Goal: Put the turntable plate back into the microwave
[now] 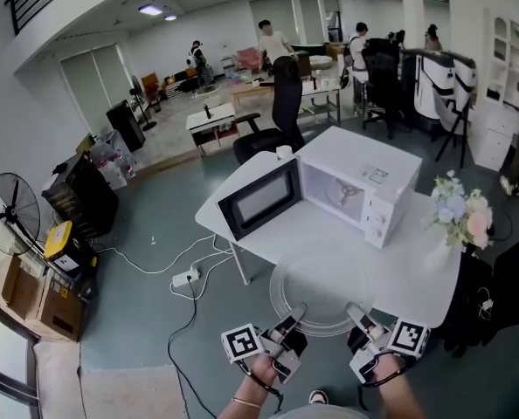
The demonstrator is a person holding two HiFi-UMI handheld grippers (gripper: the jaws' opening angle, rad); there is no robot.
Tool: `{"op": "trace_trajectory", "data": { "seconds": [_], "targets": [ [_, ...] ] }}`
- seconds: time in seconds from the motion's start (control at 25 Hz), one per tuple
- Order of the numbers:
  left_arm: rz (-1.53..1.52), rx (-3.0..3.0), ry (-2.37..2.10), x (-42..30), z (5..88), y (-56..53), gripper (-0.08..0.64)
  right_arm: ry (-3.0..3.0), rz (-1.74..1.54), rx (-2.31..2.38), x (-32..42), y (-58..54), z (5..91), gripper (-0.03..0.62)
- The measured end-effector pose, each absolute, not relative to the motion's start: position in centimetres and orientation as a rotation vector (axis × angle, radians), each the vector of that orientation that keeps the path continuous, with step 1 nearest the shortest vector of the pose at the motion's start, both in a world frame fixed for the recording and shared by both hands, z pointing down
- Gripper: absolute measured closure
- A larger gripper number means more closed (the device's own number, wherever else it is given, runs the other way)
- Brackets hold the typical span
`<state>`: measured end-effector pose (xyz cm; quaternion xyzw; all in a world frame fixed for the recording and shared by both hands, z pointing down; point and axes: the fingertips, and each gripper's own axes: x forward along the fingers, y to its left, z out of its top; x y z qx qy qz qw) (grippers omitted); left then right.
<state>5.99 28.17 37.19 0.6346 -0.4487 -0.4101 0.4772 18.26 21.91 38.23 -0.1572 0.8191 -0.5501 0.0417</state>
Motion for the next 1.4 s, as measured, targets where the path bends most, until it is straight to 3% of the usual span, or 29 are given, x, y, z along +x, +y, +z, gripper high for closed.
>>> {"op": "trace_trajectory", "data": {
  "seconds": [0.76,1.4],
  "targets": [
    [-0.995,1.545,-1.059,1.8,39.1,20.1,0.506,2.486,-1.684,-0.480,13.9,14.3,39.8,0.509],
    [-0.887,1.549,-0.928,-8.1,39.8,7.2,0.508,2.358,-1.705,-0.687,4.9,3.4,40.8,0.509]
  ]
}}
